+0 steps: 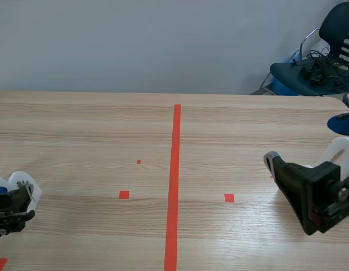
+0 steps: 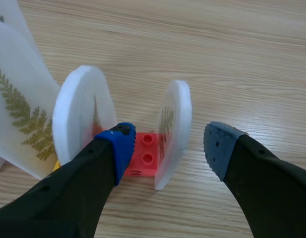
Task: Do the leaf sorting experiment
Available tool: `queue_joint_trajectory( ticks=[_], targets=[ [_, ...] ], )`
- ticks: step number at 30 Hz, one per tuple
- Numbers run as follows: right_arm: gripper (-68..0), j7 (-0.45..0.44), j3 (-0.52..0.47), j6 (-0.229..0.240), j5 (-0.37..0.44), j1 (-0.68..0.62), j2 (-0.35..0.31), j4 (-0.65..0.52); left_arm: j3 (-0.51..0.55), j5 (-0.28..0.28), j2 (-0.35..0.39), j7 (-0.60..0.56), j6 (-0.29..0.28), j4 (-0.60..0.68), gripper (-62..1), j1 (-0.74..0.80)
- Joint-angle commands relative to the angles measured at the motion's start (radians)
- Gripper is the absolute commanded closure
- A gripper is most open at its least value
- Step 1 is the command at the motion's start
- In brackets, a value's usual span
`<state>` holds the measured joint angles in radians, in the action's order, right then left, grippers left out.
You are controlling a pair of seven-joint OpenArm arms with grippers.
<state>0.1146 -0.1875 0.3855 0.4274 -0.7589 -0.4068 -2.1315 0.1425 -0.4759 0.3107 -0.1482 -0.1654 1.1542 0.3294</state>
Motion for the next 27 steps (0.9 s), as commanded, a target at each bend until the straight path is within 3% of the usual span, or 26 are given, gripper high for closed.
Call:
queue_joint_trajectory(
  ticks=[1, 5, 12, 14, 21, 27],
  targets=[
    [-67.9, -0.016, -0.002, -0.003, 0.003, 0.014, 0.0, -0.002, 0.032, -0.002, 0.009, 0.0, -0.007, 0.064, -34.9, 0.003],
    [-67.9, -0.016, -0.002, -0.003, 0.003, 0.014, 0.0, -0.002, 0.097, -0.004, 0.009, 0.093, -0.081, 0.179, -35.7, 0.015],
    [-67.9, -0.015, -0.002, -0.004, 0.003, 0.026, 0.0, -0.002, 0.177, -0.005, 0.009, 0.146, -0.43, 0.442, -60.1, 0.073],
    [-67.9, -0.016, -0.002, -0.005, 0.004, 0.034, 0.0, -0.002, 0.177, -0.008, 0.009, 0.147, -0.529, 0.501, -62.3, 0.086],
    [-67.9, -0.012, -0.002, -0.007, 0.004, 0.042, 0.0, -0.002, 0.154, -0.01, 0.009, 0.179, -0.531, 0.648, -62.3, 0.155],
    [-67.9, -0.008, -0.002, -0.007, 0.004, 0.042, 0.0, -0.002, 0.124, -0.006, 0.01, 0.226, -0.531, 0.655, -62.3, 0.198]
  ],
)
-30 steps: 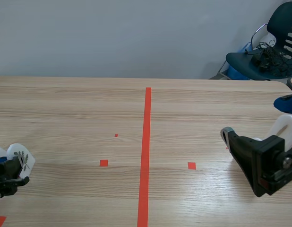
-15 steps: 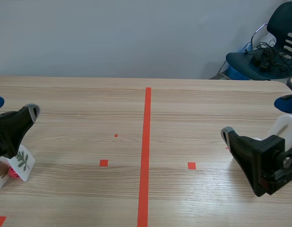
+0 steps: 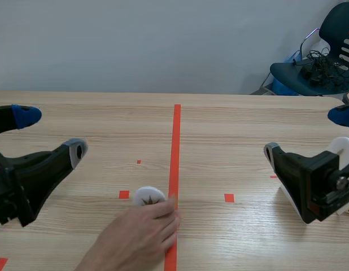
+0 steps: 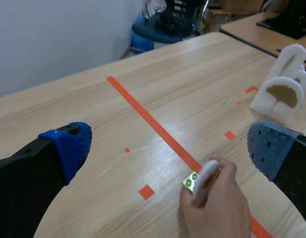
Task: Do the leaf sorting experiment
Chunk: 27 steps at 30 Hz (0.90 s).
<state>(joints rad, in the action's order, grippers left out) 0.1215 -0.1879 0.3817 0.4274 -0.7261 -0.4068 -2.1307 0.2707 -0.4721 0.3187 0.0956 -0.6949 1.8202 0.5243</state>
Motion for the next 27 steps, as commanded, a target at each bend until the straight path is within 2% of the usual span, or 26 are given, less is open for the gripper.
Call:
queue_joint_trajectory(
  ticks=[1, 12, 18, 23, 27],
  targets=[
    [-67.9, -0.014, -0.002, -0.003, 0.004, 0.009, 0.0, -0.003, -0.01, -0.011, 0.006, -0.016, -0.001, -0.011, -62.3, 0.009],
    [-67.9, -0.01, -0.002, -0.003, 0.004, 0.009, 0.0, -0.003, -0.036, -0.01, 0.032, -0.016, -0.001, -0.013, -62.3, 0.018],
    [-67.9, 0.024, 0.01, 0.009, 0.004, 0.013, 0.0, -0.002, -0.036, -0.01, 0.032, -0.016, -0.001, -0.013, -62.3, 0.018],
    [-67.9, 0.031, 0.093, 0.012, 0.003, 0.049, 0.0, 0.039, -0.036, -0.011, 0.031, -0.024, -0.001, -0.018, -62.3, 0.018],
    [-67.9, 0.029, 0.191, 0.013, -0.012, 0.135, 0.0, 0.152, -0.036, -0.011, 0.031, -0.024, -0.001, -0.018, -62.3, 0.018]
  ],
)
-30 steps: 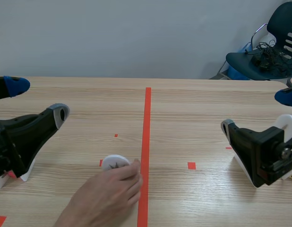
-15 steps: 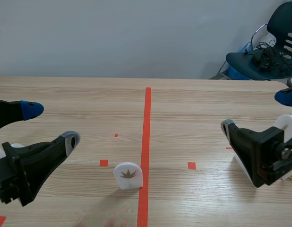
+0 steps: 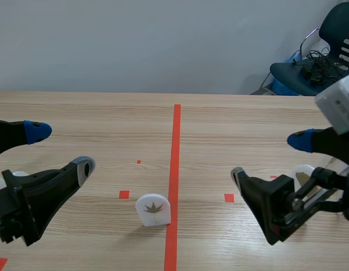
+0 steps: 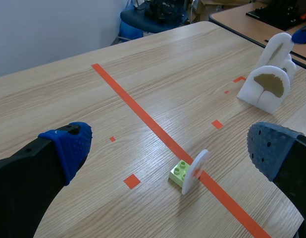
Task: Do the leaf sorting experiment
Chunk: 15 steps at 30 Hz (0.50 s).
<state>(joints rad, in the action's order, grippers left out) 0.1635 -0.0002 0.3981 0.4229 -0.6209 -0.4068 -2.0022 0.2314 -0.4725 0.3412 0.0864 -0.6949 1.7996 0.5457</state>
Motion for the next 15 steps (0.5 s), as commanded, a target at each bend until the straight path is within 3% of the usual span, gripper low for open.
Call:
queue_joint_trajectory(
  ticks=[1, 4, 7, 15],
  targets=[
    [-67.9, -0.018, 0.031, -0.004, -0.021, 0.054, 0.0, 0.06, 0.003, -0.01, 0.009, -0.015, -0.001, 0.002, -62.3, -0.003],
    [-67.9, -0.074, 0.119, 0.0, -0.068, 0.127, 0.0, 0.174, 0.003, -0.01, 0.009, -0.016, -0.001, 0.002, -62.3, -0.003],
    [-67.9, -0.148, 0.208, 0.033, -0.142, 0.194, 0.013, 0.276, 0.003, -0.01, 0.009, -0.015, -0.001, 0.002, -62.3, -0.003],
    [-67.9, -0.307, 0.401, 0.034, -0.337, 0.381, 0.129, 0.565, 0.003, -0.01, 0.009, -0.015, -0.001, 0.002, -62.3, -0.003]
  ],
)
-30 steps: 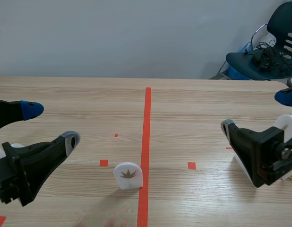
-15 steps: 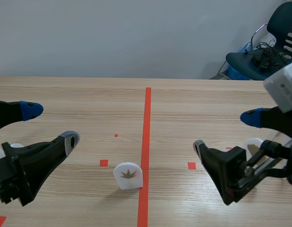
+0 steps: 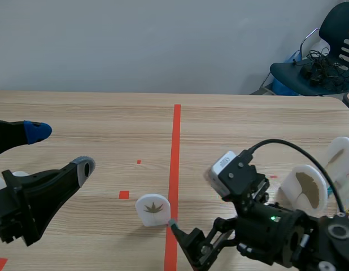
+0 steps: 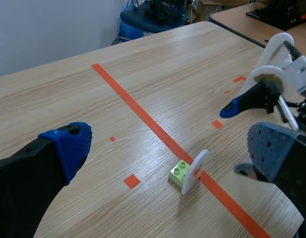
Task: Do the leaf sorting experiment
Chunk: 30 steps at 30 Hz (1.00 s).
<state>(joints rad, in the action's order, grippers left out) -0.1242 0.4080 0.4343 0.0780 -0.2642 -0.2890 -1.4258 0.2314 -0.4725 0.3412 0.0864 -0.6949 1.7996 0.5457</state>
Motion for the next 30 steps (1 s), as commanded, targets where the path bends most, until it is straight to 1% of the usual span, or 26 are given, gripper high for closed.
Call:
queue_joint_trajectory(
  ticks=[1, 3, 6, 10, 11, 12, 16, 19, 21, 22, 23, 26, 30],
  targets=[
    [-67.9, -0.037, 0.012, -0.003, -0.005, 0.051, 0.031, 0.03, 0.003, -0.01, 0.009, -0.015, -0.001, 0.002, -62.3, -0.003],
    [-67.9, -0.068, 0.046, -0.003, -0.027, 0.097, 0.067, 0.105, 0.003, -0.01, 0.009, -0.015, -0.001, 0.002, -62.3, -0.003],
    [-67.9, -0.103, 0.09, -0.003, -0.064, 0.146, 0.111, 0.187, 0.003, -0.01, 0.009, -0.015, -0.001, 0.002, -62.3, -0.003],
    [-67.9, -0.111, 0.137, -0.007, -0.101, 0.177, 0.143, 0.231, 0.003, -0.01, 0.009, -0.015, -0.001, 0.002, -62.3, -0.003],
    [-65.0, -0.11, 0.146, -0.008, -0.101, 0.178, 0.145, 0.233, 0.003, -0.01, 0.009, -0.015, -0.001, 0.002, -62.3, -0.003],
    [-60.5, -0.11, 0.153, -0.01, -0.101, 0.178, 0.146, 0.234, 0.003, -0.01, 0.009, -0.015, -0.001, 0.002, -62.3, -0.003],
    [-34.5, -0.076, 0.164, -0.016, -0.101, 0.17, 0.145, 0.234, 0.003, -0.01, 0.009, -0.015, -0.001, 0.002, -62.3, -0.003],
    [-18.1, -0.062, 0.164, -0.018, -0.101, 0.167, 0.142, 0.234, 0.003, -0.01, 0.009, -0.015, -0.001, 0.002, -62.3, -0.003],
    [-9.4, -0.062, 0.164, -0.018, -0.101, 0.167, 0.142, 0.234, 0.003, -0.01, 0.009, -0.016, -0.001, 0.002, -62.3, -0.003],
    [-6.1, -0.063, 0.162, -0.018, -0.101, 0.167, 0.142, 0.232, 0.003, -0.01, 0.009, -0.016, -0.001, 0.002, -62.3, -0.003],
    [-4.4, -0.062, 0.158, -0.018, -0.101, 0.167, 0.141, 0.227, 0.003, -0.01, 0.009, -0.016, -0.001, 0.002, -62.3, -0.003],
    [-4.4, -0.061, 0.138, -0.018, -0.1, 0.151, 0.124, 0.174, 0.003, -0.01, 0.009, -0.018, -0.001, 0.001, -62.3, -0.006],
    [-4.4, -0.037, 0.064, -0.021, -0.093, 0.063, 0.074, 0.001, 0.003, -0.01, 0.009, -0.018, -0.001, 0.0, -62.3, -0.011]
  ],
)
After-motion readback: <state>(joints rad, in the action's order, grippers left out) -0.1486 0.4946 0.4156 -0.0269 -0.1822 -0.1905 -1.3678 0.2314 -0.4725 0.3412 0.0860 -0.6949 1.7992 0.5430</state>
